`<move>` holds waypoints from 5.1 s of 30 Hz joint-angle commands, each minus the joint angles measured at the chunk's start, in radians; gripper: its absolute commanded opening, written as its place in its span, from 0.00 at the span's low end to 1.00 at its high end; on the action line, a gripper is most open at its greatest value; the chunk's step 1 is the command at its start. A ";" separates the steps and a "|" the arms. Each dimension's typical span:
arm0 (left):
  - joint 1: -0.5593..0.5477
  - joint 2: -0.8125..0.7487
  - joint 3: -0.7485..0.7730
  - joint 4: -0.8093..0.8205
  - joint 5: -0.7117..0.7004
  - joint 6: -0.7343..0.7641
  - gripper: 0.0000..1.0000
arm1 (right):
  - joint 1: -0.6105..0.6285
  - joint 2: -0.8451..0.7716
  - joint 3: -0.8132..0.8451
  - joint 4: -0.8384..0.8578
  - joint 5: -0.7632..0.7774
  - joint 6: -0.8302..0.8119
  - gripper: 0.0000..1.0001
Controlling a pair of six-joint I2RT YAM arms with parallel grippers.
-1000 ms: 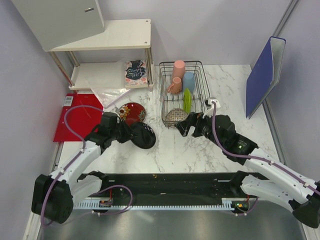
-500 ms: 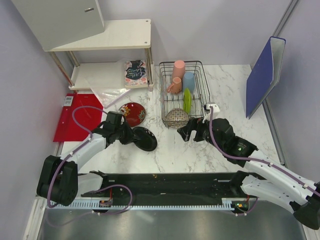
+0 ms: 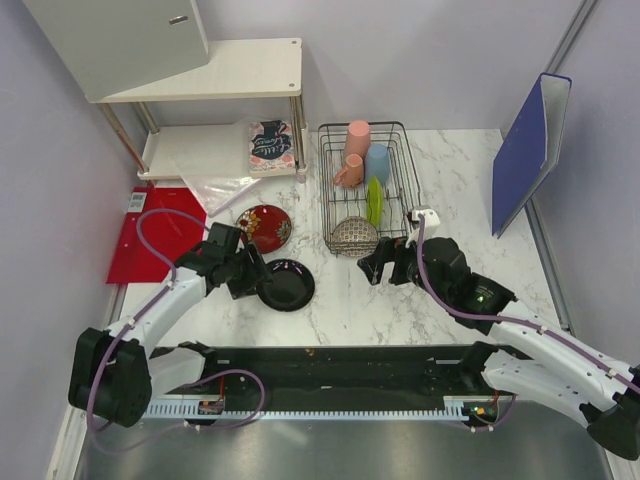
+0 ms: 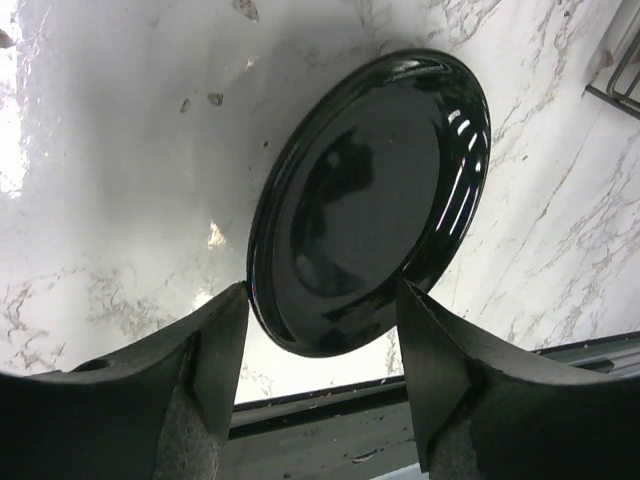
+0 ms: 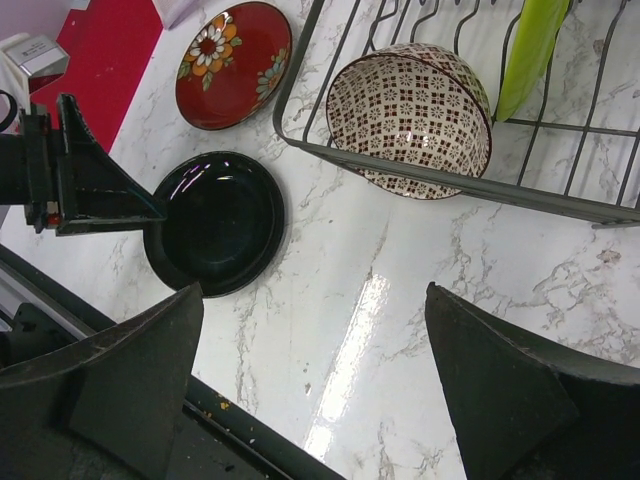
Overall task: Unload the mixed dishes from the dish rack
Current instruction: Place the plate at the center of the board, then pick up the plate from the dish rack.
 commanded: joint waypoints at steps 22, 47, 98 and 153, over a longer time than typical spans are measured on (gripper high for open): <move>-0.001 -0.359 0.099 -0.054 -0.064 0.051 0.64 | 0.002 0.178 0.136 -0.044 0.566 -0.152 0.98; -0.002 -0.431 0.065 -0.040 -0.088 0.097 0.64 | -0.101 0.849 0.664 -0.119 0.695 -0.271 0.59; -0.004 -0.376 0.015 0.012 -0.053 0.080 0.64 | -0.055 0.734 0.755 -0.223 0.640 -0.273 0.00; -0.002 -0.535 -0.196 0.503 0.447 -0.009 0.02 | 0.076 0.263 0.006 0.567 -0.414 0.391 0.00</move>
